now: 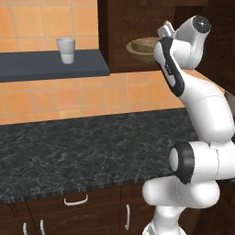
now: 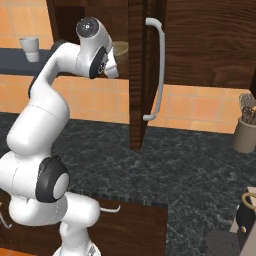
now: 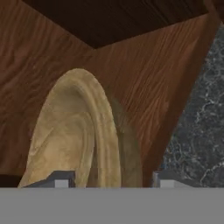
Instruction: Pick up the bowls on the counter and stack them on top of one another in the open cabinet. Place the smaller bowl on top of the larger bowl.
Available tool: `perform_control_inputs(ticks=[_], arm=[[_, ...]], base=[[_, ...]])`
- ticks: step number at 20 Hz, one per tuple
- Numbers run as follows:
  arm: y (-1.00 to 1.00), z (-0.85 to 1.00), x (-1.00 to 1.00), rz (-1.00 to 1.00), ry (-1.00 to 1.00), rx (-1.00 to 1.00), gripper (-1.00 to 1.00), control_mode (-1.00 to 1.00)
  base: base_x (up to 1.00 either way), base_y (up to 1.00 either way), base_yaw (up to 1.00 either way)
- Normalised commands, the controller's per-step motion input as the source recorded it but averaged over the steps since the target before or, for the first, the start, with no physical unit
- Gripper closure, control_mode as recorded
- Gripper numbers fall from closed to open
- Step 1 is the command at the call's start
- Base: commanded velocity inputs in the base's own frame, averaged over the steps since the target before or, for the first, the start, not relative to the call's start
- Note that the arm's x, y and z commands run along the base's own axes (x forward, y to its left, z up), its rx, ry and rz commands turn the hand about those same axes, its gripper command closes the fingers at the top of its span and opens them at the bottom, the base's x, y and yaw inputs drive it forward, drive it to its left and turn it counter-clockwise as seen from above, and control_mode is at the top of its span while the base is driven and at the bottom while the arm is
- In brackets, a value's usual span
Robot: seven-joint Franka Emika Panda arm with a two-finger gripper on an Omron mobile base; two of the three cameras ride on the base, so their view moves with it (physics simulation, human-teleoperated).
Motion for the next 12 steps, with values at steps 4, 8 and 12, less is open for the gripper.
perform_control_inputs(ticks=[4, 8, 12], arm=[[0.1, 0.0, -0.94, 0.0, -0.23, -0.03, -1.0, -1.0], [0.08, -0.04, -1.0, -0.03, -0.12, 0.0, -1.0, -1.0], [0.45, -0.8, -1.0, -0.05, 0.14, 0.0, -1.0, -1.0]], base=[[0.0, 0.0, 0.0], [0.0, 0.0, 0.0], [0.0, 0.0, 0.0]])
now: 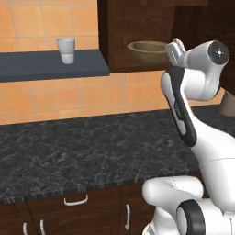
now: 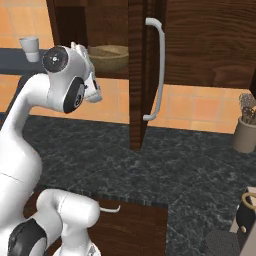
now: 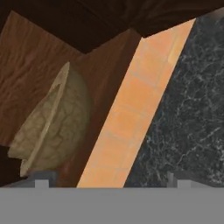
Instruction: Pick up the bowls on the counter and stack them on top of one another in the open cabinet. Place the smaller bowl on top of the larger bowl.
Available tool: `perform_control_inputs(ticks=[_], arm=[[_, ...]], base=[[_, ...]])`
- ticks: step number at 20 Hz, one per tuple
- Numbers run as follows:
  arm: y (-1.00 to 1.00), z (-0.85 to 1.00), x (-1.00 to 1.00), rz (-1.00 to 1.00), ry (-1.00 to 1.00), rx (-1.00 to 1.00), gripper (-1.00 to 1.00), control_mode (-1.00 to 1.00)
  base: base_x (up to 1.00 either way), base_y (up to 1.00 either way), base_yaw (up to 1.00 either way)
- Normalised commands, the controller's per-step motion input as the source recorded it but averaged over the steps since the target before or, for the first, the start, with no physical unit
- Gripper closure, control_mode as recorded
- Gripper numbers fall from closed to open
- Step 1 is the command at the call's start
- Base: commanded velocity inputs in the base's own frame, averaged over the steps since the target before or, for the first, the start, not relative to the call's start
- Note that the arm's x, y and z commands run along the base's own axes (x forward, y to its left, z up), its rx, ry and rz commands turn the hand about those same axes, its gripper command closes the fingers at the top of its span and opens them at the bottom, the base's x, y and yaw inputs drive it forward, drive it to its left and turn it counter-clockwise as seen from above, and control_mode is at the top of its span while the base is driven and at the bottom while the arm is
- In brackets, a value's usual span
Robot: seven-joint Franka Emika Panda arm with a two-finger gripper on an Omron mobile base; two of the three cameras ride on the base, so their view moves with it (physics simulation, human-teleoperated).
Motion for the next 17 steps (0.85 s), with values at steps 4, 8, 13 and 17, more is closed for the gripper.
perform_control_inputs(ticks=[4, 8, 13, 17], arm=[[0.81, -1.0, -1.0, 0.0, 0.36, -0.07, -1.0, -1.0], [1.0, -1.0, -1.0, 0.0, 0.4, -0.11, -1.0, -1.0], [0.28, -0.33, -0.4, 0.0, 0.19, 0.03, -1.0, -1.0], [0.0, 0.0, -0.2, 0.0, -0.09, 0.0, -1.0, -1.0]], base=[[0.0, 0.0, 0.0], [0.0, 0.0, 0.0], [0.0, 0.0, 0.0], [0.0, 0.0, 0.0]])
